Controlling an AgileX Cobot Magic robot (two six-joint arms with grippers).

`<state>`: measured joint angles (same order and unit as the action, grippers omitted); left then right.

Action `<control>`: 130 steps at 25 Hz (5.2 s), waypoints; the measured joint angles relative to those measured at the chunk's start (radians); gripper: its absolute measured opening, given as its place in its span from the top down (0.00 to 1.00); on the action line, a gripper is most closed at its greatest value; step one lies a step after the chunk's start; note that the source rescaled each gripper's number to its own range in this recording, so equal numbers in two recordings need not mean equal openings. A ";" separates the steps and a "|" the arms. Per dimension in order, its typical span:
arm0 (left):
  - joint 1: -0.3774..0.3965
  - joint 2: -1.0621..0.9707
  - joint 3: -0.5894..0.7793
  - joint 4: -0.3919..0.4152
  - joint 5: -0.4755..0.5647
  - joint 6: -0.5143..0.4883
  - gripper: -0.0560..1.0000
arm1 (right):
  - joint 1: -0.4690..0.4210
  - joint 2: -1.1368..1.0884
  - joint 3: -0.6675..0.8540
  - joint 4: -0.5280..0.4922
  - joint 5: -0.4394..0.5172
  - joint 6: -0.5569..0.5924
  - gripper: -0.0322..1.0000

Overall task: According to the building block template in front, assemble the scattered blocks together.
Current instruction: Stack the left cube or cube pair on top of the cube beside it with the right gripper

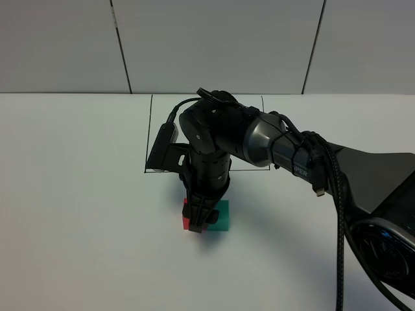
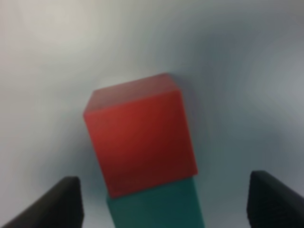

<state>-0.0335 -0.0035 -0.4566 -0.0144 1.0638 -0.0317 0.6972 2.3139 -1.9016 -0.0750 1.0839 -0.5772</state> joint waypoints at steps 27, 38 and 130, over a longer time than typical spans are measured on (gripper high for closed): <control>0.000 0.000 0.000 0.000 0.000 0.000 0.20 | -0.015 0.074 0.000 0.018 -0.045 0.000 0.13; 0.000 0.000 0.000 0.000 0.000 0.000 0.20 | -0.025 0.086 -0.001 0.044 -0.042 -0.012 0.16; 0.000 0.000 0.000 0.000 0.000 0.000 0.20 | -0.087 0.025 0.053 0.058 -0.142 1.317 0.93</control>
<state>-0.0335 -0.0035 -0.4566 -0.0144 1.0638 -0.0317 0.6099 2.3390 -1.8485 -0.0166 0.9420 0.7403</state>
